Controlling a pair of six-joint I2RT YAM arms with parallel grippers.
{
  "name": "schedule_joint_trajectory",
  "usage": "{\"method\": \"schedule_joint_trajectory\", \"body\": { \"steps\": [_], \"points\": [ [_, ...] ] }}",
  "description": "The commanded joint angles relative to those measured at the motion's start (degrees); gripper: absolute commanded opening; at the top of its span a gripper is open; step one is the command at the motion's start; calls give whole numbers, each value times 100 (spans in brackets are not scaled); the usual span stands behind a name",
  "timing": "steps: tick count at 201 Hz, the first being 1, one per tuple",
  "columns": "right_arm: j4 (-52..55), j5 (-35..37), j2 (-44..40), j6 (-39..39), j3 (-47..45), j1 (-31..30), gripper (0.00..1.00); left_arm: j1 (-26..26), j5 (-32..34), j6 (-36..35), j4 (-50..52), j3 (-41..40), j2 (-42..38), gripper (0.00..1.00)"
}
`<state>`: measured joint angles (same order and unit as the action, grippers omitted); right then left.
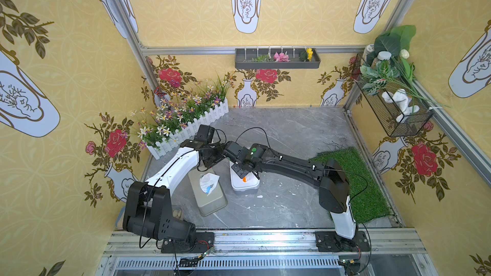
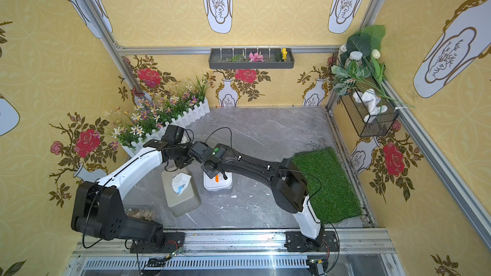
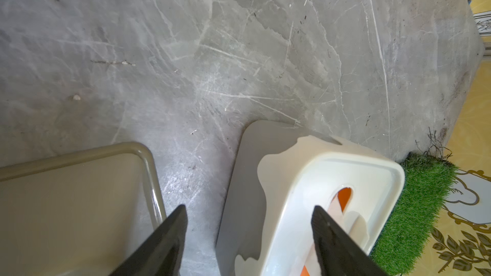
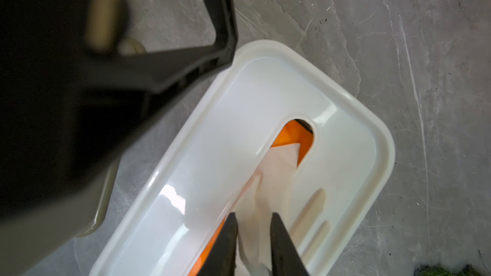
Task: Put the tissue paper into the tissue box
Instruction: Pull the paper towel from the tissue box.
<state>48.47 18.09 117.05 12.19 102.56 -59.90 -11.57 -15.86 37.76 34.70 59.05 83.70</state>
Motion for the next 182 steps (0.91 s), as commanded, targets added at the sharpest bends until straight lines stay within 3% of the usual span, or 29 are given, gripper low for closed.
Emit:
{"method": "schedule_joint_trajectory", "body": {
  "steps": [1, 41, 81, 111, 123, 147, 182],
  "points": [
    [145, 336, -5, 164, 33, 63, 12, 2, 17, 3, -7, 19, 16, 75],
    [-244, 61, -429, 669, -381, 392, 0, -2, 21, 25, -15, 19, 5, 76],
    [-668, -412, -778, 881, -862, 631, 0, 0, 22, 48, -31, 19, 12, 75],
    [-830, -823, -675, 918, -851, 647, 17, -7, 26, 56, -40, 69, 1, 76],
    [-943, -874, -717, 983, -873, 662, 33, -3, 37, 62, -42, 105, -25, 76],
    [-1135, -814, -974, 1135, -1014, 758, 49, -3, 147, 30, 62, 205, -121, 78],
    [-1859, -1216, -1791, 1602, -1860, 1298, 59, 28, 797, 180, 578, 391, -609, 82]
  ]
}}
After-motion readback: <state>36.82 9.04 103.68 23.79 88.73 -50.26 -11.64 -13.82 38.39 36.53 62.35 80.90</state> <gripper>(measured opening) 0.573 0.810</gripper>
